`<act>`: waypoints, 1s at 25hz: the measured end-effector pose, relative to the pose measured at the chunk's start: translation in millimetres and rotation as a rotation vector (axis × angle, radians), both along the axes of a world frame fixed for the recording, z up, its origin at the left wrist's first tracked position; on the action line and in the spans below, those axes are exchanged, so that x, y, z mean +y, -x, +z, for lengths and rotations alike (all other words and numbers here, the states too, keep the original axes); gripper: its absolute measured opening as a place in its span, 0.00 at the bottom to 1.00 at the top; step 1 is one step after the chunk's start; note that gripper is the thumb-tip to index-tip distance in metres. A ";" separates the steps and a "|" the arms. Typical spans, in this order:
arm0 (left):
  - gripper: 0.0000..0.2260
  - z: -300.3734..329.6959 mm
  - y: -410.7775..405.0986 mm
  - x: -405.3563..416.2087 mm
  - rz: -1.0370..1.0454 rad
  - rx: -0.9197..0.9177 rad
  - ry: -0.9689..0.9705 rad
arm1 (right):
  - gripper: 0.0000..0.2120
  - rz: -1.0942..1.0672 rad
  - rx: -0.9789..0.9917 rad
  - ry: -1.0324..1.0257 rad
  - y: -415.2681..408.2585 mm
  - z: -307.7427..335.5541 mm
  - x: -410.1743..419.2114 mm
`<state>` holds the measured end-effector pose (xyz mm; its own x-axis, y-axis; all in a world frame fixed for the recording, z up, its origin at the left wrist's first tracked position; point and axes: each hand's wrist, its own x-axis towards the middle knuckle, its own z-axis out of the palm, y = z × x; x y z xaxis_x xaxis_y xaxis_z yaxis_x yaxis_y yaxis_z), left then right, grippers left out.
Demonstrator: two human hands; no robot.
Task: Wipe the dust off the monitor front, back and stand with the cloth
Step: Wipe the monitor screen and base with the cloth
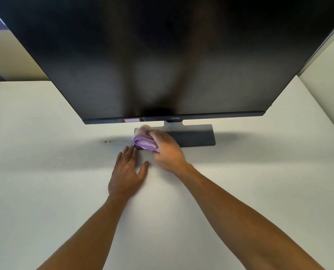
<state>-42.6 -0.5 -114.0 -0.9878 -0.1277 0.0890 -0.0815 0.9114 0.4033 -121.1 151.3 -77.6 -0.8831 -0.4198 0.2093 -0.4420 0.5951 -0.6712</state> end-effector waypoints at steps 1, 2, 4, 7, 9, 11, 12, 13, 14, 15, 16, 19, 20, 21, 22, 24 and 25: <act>0.30 -0.2 0.5 -0.4 0.013 -0.001 -0.001 | 0.25 -0.096 0.091 0.027 -4.7 -3.0 8.8; 0.30 -0.6 0.1 -0.7 0.021 -0.005 -0.001 | 0.26 -0.220 0.149 0.034 -9.3 -6.1 20.9; 0.31 -0.5 -1.4 0.1 0.020 -0.022 -0.001 | 0.31 -0.467 0.153 -0.008 -15.0 -10.8 48.4; 0.31 -0.9 -1.0 -0.7 0.022 -0.021 -0.016 | 0.37 -0.629 0.103 -0.174 -13.0 -16.7 74.3; 0.30 0.9 -2.1 0.4 0.024 -0.005 -0.026 | 0.38 -0.557 0.021 -0.208 -16.8 -15.3 68.7; 0.30 0.6 -1.7 1.5 0.022 0.019 -0.014 | 0.35 -0.463 -0.014 -0.201 -22.7 -11.7 48.2; 0.29 -1.0 -1.5 1.0 0.016 0.027 -0.005 | 0.33 -0.415 -0.006 -0.209 -25.9 -10.9 35.7; 0.29 -2.5 -1.5 -0.2 0.012 0.024 -0.002 | 0.31 -0.356 0.001 -0.225 -29.4 -9.9 22.9; 0.29 -3.0 -0.6 -1.2 0.004 0.011 -0.009 | 0.31 -0.292 -0.004 -0.238 -32.5 -6.9 11.2; 0.29 -3.2 0.6 -1.9 -0.010 -0.004 -0.023 | 0.31 -0.237 -0.028 -0.229 -34.5 -2.8 1.8; 0.28 -1.5 0.5 -2.2 -0.030 -0.011 -0.034 | 0.31 -0.201 -0.067 -0.198 -35.9 0.9 -4.9; 0.25 9.2 -7.8 2.5 -0.015 0.042 -0.128 | 0.32 -0.235 -0.125 -0.072 -46.3 10.5 -7.0; 0.24 14.6 -11.7 9.0 0.055 0.081 -0.232 | 0.31 -0.273 -0.109 -0.038 -49.4 12.0 -3.6; 0.21 20.5 -16.2 18.4 0.150 0.115 -0.382 | 0.30 -0.311 -0.087 -0.015 -52.5 12.4 -0.2; 0.19 28.0 -20.6 30.0 0.235 0.126 -0.567 | 0.30 -0.344 -0.070 0.001 -56.2 12.7 3.0; 0.15 45.7 -25.2 58.3 0.314 0.049 -0.977 | 0.30 -0.365 -0.035 0.025 -65.0 14.3 5.6; 0.14 52.2 -26.5 70.4 0.325 -0.005 -1.140 | 0.30 -0.346 -0.010 0.039 -69.7 15.1 5.1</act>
